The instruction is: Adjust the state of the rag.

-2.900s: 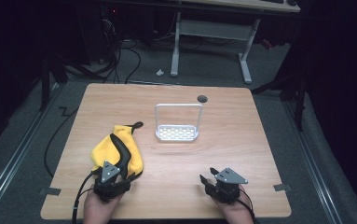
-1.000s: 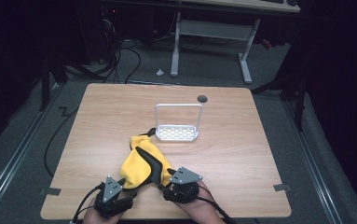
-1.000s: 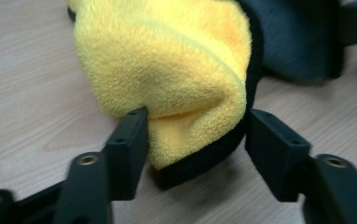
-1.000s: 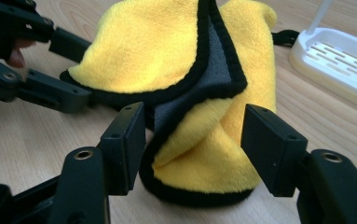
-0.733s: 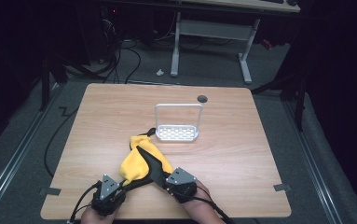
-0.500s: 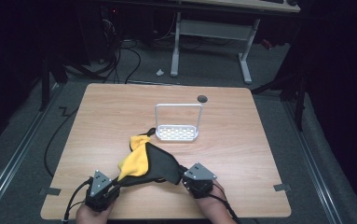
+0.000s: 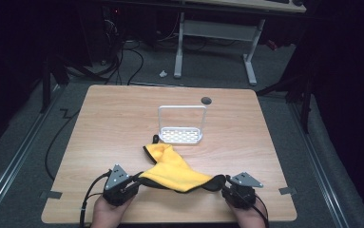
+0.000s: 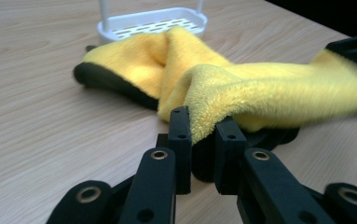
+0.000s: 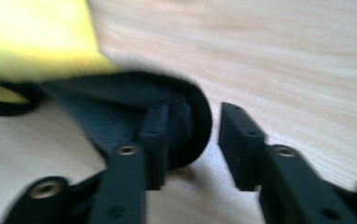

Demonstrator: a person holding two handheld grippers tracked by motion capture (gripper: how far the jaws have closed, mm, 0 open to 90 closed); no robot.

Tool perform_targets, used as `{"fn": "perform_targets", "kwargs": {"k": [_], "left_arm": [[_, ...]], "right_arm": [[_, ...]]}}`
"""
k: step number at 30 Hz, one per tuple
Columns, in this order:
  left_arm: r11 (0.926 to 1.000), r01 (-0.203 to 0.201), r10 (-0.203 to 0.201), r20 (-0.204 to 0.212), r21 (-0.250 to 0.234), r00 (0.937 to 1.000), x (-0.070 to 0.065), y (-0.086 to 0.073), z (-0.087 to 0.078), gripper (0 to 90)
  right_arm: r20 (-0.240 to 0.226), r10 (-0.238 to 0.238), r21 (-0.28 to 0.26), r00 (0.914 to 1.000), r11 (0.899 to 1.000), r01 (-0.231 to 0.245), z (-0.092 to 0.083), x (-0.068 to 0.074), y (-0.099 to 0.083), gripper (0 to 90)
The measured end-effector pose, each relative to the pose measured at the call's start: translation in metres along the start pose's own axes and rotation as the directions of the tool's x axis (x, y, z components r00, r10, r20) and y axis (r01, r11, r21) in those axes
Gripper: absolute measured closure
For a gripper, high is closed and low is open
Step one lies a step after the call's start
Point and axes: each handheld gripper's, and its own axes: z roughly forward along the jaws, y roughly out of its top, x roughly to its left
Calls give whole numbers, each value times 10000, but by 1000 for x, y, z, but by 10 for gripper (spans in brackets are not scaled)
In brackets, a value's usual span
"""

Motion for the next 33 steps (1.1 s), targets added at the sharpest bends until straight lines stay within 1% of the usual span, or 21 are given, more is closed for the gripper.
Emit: {"fn": "perform_targets", "kwargs": {"k": [5, 9, 11, 12, 14, 15, 16, 17, 18, 19, 20, 21, 22, 23, 24, 26, 27, 28, 31, 32, 33], "left_arm": [[9997, 219, -217, 318, -66, 9993, -4, 2, 8, 794], [9999, 140, -138, 691, -28, 9975, -15, 2, 13, 781], [9998, 161, -153, 844, -80, 9963, -19, 3, 11, 775], [9998, 161, -153, 844, -80, 9963, -19, 3, 11, 775], [9998, 53, -34, 954, -195, 9954, -24, 3, 9, 776], [9997, 69, -44, 1028, -238, 9947, -25, 3, 8, 775], [9996, 41, -9, 1109, -286, 9938, -27, 3, 6, 775], [9994, -50, 88, 1136, -335, 9935, -29, 3, 4, 775], [9994, -70, 113, 1240, -346, 9922, -31, 2, 3, 762], [9994, -70, 113, 1240, -346, 9922, -31, 2, 3, 750], [9993, -142, 187, 1365, -335, 9905, -32, 0, 2, 730], [9994, -196, 236, 1422, -290, 9896, -32, -1, 2, 699], [9994, -183, 225, 1561, -285, 9875, -32, -2, 1, 651], [9994, -183, 225, 1561, -285, 9875, -32, -2, 1, 604], [9991, -205, 267, 1805, -361, 9832, -33, -3, -1, 604], [9985, -350, 422, 1902, -415, 9808, -35, -3, -3, 564], [9982, -453, 517, 1824, -387, 9819, -36, -4, -3, 554], [9982, -484, 539, 1774, -350, 9827, -36, -4, -3, 554], [9990, -371, 405, 1638, -239, 9857, -33, -6, -2, 558], [9993, -292, 325, 1606, -225, 9865, -32, -6, -1, 558], [9996, -253, 272, 1573, -146, 9872, -31, -6, 1, 558]], "right_arm": [[-431, 20, -1419, 9991, 9898, -81, -33, 13, 13, 524], [-1230, -837, -1829, 9889, 9813, 603, -32, 47, 29, 500], [-1618, -1642, -1836, 9731, 9739, 1338, -25, 72, 36, 487], [-1618, -1642, -1836, 9731, 9739, 1338, -25, 72, 36, 487], [-2229, -2239, -1829, 9488, 9656, 1849, -16, 100, 40, 481], [-2506, -2741, -1756, 9285, 9561, 2348, -6, 118, 42, 478], [-2506, -2741, -1756, 9285, 9561, 2348, -6, 118, 42, 478], [-2696, -2864, -1708, 9194, 9538, 2471, 0, 127, 43, 481], [-2538, -3398, -1621, 9056, 9380, 3065, 11, 141, 44, 522], [-2538, -3398, -1621, 9056, 9380, 3065, 11, 141, 44, 522], [-2362, -3514, -1454, 9059, 9346, 3246, 19, 144, 46, 742], [-2187, -3503, -1575, 9107, 9338, 3214, 20, 142, 46, 847], [-1947, -3420, -1735, 9193, 9345, 3109, 17, 138, 48, 858], [-1947, -3420, -1735, 9193, 9345, 3109, 17, 138, 48, 858], [-1941, -3179, -1754, 9280, 9420, 2860, 14, 131, 52, 861], [-1444, -2624, -2284, 9541, 9470, 2259, -2, 108, 59, 861], [-945, -1762, -2618, 9798, 9540, 1463, -15, 76, 64, 860], [-726, -1376, -2629, 9878, 9581, 1141, -19, 62, 65, 859], [427, -129, -2143, 9990, 9765, 218, -13, 2, 54, 857], [427, -129, -2143, 9990, 9765, 218, -13, 2, 54, 857], [1029, 408, -1409, 9939, 9897, -260, 1, -28, 39, 856]]}}
